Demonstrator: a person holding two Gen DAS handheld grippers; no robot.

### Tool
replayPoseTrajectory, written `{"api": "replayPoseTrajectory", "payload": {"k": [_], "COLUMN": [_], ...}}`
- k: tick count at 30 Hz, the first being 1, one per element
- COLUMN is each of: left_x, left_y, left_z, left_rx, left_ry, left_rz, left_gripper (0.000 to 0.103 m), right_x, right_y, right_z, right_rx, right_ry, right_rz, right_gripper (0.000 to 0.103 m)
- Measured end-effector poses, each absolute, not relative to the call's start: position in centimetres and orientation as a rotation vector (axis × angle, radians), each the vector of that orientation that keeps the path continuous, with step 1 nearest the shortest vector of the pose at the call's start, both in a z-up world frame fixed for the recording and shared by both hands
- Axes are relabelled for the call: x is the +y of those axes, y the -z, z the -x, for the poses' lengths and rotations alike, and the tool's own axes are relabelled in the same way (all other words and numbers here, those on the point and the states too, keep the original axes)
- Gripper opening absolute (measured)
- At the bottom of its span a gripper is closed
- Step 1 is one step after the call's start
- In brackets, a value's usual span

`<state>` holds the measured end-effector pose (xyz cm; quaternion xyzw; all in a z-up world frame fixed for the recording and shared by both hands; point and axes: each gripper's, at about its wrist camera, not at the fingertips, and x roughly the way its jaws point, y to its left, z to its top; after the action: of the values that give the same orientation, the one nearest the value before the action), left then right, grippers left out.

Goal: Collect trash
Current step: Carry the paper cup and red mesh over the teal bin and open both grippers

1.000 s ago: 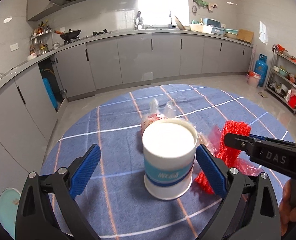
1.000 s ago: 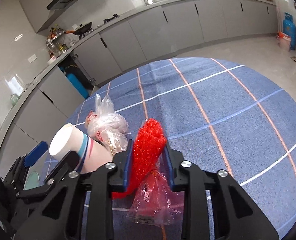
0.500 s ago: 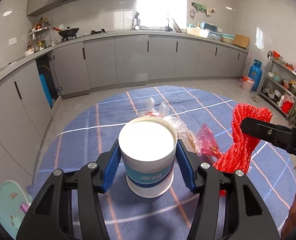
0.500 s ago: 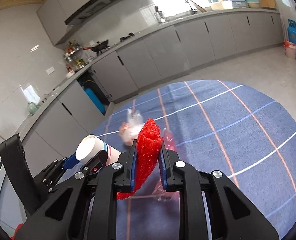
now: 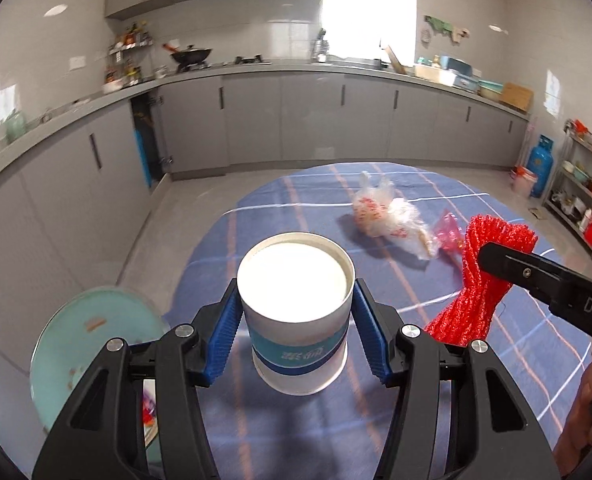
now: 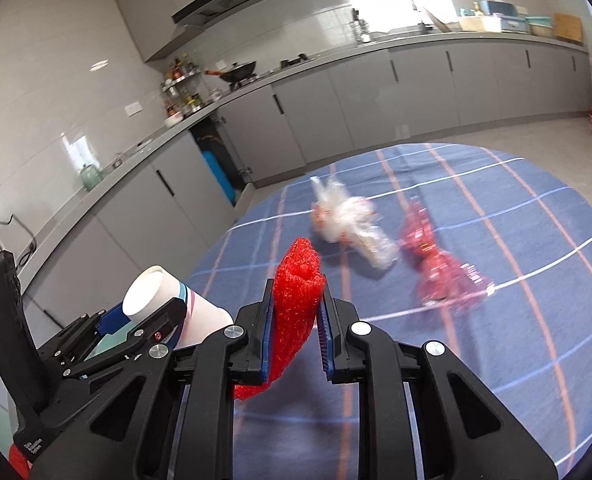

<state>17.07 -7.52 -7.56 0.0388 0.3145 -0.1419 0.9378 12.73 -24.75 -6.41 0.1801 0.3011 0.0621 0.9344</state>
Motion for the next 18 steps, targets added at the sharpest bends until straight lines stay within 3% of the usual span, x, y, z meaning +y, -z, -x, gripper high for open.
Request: {"api": "replayPoseTrajectory", "payload": {"k": [18], "left_x": [2.3], "left_y": [6.2], "left_z": [-13.4], "left_rx": [0.623], "left_ry": [0.131], "left_rz": [0.000], "left_gripper": [0.055], "right_x": [-13.7], "right_y": [5.0], "right_z": [-11.5], "right_rx": [0.612], "right_ry": [-0.270], "right_rz": [-0.218], "right_gripper": [0.020]}}
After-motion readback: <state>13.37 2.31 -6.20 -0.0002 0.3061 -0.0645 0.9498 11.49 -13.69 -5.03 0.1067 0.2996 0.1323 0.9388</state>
